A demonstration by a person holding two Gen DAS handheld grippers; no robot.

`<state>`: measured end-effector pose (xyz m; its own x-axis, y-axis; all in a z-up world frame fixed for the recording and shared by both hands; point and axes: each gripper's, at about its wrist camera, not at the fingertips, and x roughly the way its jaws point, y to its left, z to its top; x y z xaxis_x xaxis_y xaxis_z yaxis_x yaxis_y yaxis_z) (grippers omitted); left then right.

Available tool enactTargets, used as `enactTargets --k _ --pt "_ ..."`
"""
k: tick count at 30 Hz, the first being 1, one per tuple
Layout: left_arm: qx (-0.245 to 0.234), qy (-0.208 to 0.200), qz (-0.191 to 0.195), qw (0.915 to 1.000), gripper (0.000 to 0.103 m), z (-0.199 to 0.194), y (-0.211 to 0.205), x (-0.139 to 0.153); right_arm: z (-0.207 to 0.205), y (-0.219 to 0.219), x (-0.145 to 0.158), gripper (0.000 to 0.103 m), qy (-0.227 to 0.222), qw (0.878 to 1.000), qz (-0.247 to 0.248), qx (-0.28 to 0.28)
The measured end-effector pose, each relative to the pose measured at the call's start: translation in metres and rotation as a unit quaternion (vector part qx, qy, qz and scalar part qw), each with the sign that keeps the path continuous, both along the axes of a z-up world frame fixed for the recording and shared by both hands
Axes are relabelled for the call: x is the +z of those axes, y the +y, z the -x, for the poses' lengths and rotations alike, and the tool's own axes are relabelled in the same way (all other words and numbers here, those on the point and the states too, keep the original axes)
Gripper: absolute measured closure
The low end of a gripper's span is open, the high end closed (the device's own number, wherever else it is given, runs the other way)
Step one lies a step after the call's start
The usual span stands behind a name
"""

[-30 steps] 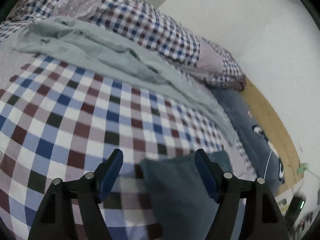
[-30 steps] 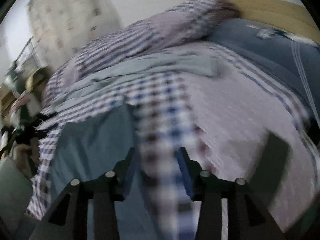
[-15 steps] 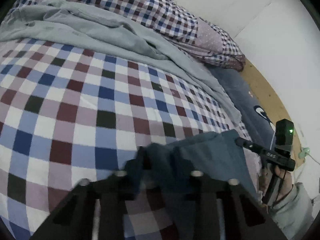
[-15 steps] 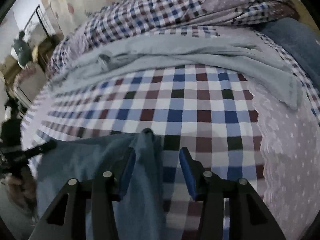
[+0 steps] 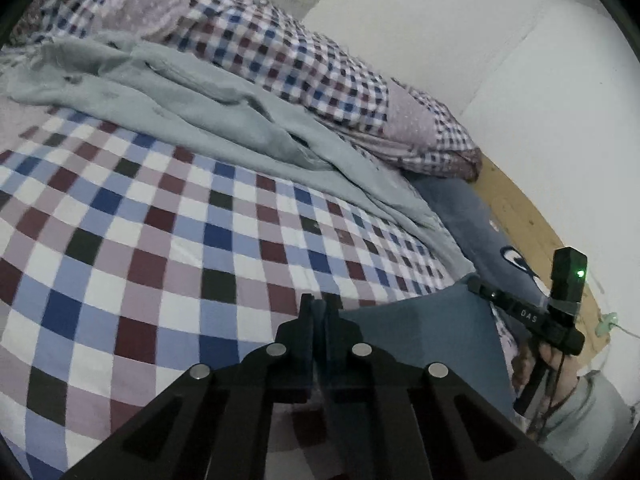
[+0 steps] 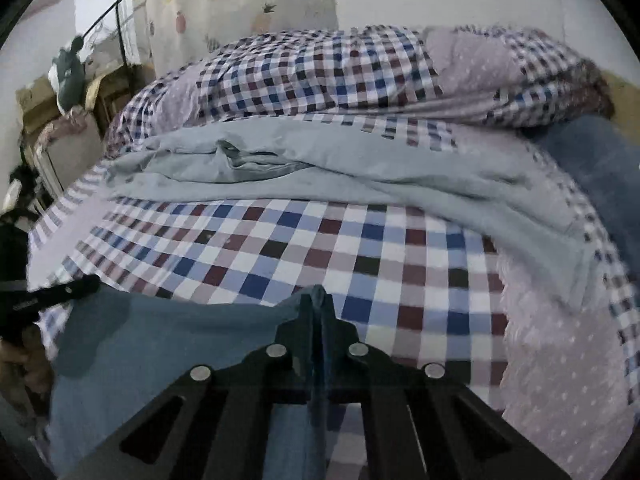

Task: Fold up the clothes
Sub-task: 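Fold the held teal shirt over and lower it onto the sheet with both grippers, then open both grippers and smooth the folded teal shirt flat on the sheet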

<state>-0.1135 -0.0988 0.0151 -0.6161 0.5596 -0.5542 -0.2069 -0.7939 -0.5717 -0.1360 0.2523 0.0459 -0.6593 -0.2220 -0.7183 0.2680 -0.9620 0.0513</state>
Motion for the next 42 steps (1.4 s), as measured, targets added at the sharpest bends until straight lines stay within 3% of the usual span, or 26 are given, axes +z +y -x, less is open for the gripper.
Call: enactTargets --k 4,7,8,12,14,15,17,19,21,24,25,33,42 --pt "0.025 -0.047 0.029 0.9982 0.096 0.010 -0.001 -0.015 0.016 -0.010 -0.035 0.100 -0.045 0.997 -0.062 -0.013" --pt "0.077 -0.064 0.054 0.9935 0.091 0.012 -0.013 -0.015 0.021 -0.004 -0.052 0.092 -0.065 0.985 -0.143 -0.074" --pt "0.089 -0.065 0.053 0.9925 0.083 0.012 -0.019 -0.011 0.019 0.001 -0.051 0.092 -0.066 0.983 -0.145 -0.090" --pt "0.102 -0.031 0.042 0.9934 0.046 0.004 -0.022 0.015 -0.004 0.012 -0.018 0.086 -0.034 0.990 -0.074 -0.112" --pt "0.083 -0.011 0.028 0.9961 0.031 -0.001 -0.006 0.030 -0.021 0.006 0.000 0.055 -0.009 0.994 -0.031 -0.104" --pt "0.070 -0.007 0.018 0.9974 0.023 -0.004 0.004 0.035 -0.027 0.000 0.007 0.052 -0.002 0.996 -0.004 -0.094" --pt "0.040 0.000 0.014 0.9991 0.021 -0.008 0.030 0.044 -0.036 -0.014 0.013 0.051 -0.003 0.997 0.050 -0.059" --pt "0.002 0.012 0.040 0.9991 0.021 -0.013 0.059 0.045 -0.034 -0.029 0.007 0.051 -0.024 0.997 0.064 -0.033" --pt "-0.027 0.021 0.088 0.9955 0.020 -0.014 0.086 0.039 -0.028 -0.039 -0.008 0.051 -0.037 0.998 0.046 -0.020" --pt "-0.027 -0.003 0.182 0.9828 0.020 -0.006 0.109 0.009 -0.017 -0.050 -0.033 0.051 -0.055 0.998 0.011 -0.006" --pt "-0.028 -0.014 0.192 0.9808 0.020 -0.002 0.110 0.000 -0.013 -0.049 -0.044 0.051 -0.062 0.998 0.001 -0.005" --pt "-0.031 -0.012 0.235 0.9713 0.020 -0.001 0.120 -0.018 -0.008 -0.041 -0.065 0.049 -0.057 0.998 0.003 0.001" --pt "-0.026 0.000 0.261 0.9648 0.020 -0.007 0.126 -0.016 -0.013 -0.054 -0.055 0.042 -0.041 0.997 -0.069 -0.016"
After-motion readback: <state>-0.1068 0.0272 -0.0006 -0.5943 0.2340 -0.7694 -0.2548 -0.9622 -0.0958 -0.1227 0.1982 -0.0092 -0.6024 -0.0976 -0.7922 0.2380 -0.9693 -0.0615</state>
